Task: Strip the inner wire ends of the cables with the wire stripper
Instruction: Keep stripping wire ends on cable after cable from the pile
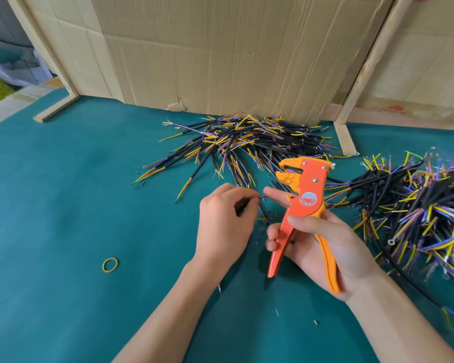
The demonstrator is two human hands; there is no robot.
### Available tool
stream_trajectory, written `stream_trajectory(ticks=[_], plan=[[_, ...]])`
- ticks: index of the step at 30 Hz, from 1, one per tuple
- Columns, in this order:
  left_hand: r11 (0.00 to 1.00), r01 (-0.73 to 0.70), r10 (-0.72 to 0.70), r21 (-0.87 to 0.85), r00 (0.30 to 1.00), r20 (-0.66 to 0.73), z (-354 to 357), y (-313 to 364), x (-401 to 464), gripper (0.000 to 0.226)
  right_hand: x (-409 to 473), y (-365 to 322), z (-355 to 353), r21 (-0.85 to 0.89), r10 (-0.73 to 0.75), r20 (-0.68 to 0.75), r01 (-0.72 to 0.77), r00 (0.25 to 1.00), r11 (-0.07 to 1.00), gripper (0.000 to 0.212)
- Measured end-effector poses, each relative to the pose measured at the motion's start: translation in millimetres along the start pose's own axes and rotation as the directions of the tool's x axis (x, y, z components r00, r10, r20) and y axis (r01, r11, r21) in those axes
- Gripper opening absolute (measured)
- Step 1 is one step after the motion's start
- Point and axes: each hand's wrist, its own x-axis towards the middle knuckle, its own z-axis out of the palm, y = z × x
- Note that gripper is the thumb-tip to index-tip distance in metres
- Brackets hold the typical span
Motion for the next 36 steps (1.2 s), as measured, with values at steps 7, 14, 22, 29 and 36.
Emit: stream_trajectory(ticks=[7,14,22,29,36], plan=[[0.987,0.114,-0.105,-0.114,0.991,0.079,-5,0,1,0.017,0,2,-2,-0.051,0.01,0.047,-0.007,0.999,0.999,0.056],[0.864,0.321,-0.172,-0.387,0.912,0.372,-9,0,6,0.013,0,0,-6,-0.026,0.001,0.072,0.001,0.997,1.0,0.053],[0.583,0.608,-0.104,-0.539,0.714,0.693,-15,4,7,0.019,-1,-3,-10,0.004,-0.018,0.096,0.017,0.995,1.0,0.062],[0.617,0.568,-0.182,-0.544,0.776,0.604,-20,0,9,0.013,-3,-6,-11,-0.039,-0.01,0.109,0.015,0.994,0.999,0.077],[0.72,0.422,-0.243,-0.552,0.897,0.368,-17,-4,12,0.004,-3,-3,-12,-0.014,-0.013,0.067,0.014,0.998,1.0,0.056]])
